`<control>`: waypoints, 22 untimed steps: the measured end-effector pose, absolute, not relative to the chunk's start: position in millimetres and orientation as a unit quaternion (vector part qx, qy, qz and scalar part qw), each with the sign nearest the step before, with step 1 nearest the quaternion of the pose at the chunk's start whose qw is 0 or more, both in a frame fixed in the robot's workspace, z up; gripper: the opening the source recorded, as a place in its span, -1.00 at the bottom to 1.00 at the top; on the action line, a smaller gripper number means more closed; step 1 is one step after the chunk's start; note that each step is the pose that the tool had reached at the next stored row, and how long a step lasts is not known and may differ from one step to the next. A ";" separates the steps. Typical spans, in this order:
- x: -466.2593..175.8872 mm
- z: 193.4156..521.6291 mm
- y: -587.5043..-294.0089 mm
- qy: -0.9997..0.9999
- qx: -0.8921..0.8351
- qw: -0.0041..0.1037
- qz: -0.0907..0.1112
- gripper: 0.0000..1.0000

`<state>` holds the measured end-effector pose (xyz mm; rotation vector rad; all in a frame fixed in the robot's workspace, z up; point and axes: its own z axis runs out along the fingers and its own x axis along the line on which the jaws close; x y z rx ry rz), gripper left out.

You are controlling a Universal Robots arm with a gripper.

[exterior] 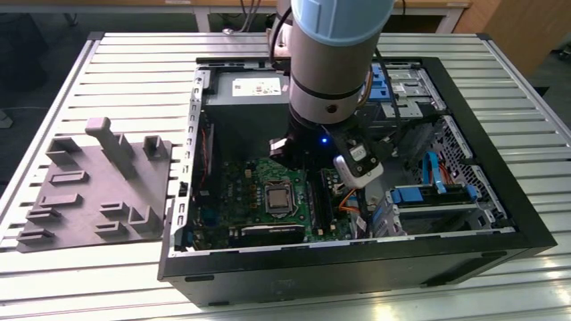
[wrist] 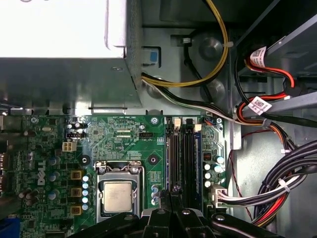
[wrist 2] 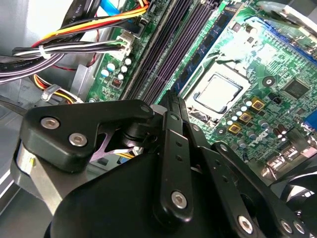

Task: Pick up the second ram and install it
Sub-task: 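Insert the second ram into the second slot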

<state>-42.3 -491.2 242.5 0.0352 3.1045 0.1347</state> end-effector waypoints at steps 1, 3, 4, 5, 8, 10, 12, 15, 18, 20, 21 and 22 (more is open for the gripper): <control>-42.1 242.4 -491.1 0.999 0.011 0.017 0.043 -0.77; -41.6 242.1 -491.0 0.999 0.012 0.017 0.043 -0.77; -41.3 241.9 -490.9 0.999 0.012 0.017 0.043 -0.77; -41.0 241.7 -490.9 0.999 0.012 0.017 0.043 -0.77; -40.0 241.2 -490.8 0.999 0.013 0.017 0.043 -0.77; -39.1 241.0 -490.8 0.999 0.013 0.017 0.043 -0.77; -38.3 240.9 -490.7 0.999 0.014 0.017 0.043 -0.77; -37.2 240.6 -490.7 0.999 0.015 0.017 0.043 -0.77; -36.4 240.4 -490.6 0.999 0.015 0.017 0.043 -0.77; -36.0 240.2 -490.5 0.999 0.015 0.017 0.043 -0.77; -35.8 240.1 -490.4 0.999 0.015 0.017 0.043 -0.77; -35.5 240.0 -490.3 0.999 0.015 0.017 0.043 -0.77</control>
